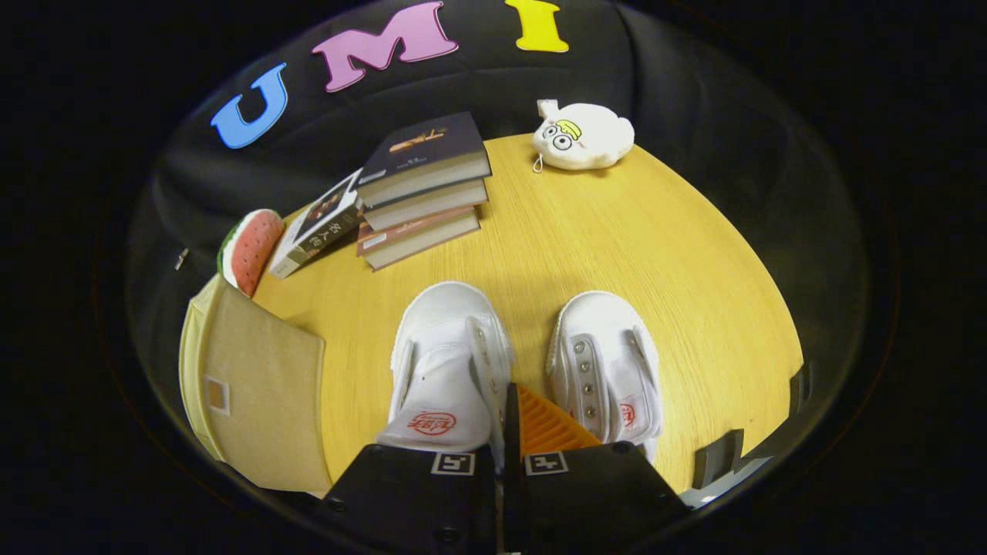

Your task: Open the storage box then place both shoes into the box .Put the left shoe in first, then the right shoe, with the right side of both shoes facing outward in a uniform manner.

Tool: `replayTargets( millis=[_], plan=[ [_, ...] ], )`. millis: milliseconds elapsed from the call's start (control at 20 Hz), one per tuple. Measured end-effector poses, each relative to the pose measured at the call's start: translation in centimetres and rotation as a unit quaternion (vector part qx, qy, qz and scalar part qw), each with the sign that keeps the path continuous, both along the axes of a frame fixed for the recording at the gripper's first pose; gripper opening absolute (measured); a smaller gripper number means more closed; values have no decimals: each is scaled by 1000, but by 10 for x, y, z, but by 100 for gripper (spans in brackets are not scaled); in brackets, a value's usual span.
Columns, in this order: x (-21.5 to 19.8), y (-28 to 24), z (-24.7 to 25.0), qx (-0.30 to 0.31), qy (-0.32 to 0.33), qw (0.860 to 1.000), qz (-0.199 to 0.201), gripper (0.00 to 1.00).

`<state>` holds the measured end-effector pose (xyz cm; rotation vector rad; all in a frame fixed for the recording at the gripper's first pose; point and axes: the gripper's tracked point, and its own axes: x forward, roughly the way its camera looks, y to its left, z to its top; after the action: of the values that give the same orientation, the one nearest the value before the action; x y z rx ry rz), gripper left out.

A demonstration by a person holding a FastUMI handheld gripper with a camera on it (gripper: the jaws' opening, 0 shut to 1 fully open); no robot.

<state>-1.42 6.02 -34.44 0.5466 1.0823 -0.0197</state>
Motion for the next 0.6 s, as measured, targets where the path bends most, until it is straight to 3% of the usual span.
replayTargets(
  millis=[350,600],
  plan=[
    [29,46,148,34,-84,996,-5,9],
    [38,126,201,95,-69,993,29,9]
  ],
)
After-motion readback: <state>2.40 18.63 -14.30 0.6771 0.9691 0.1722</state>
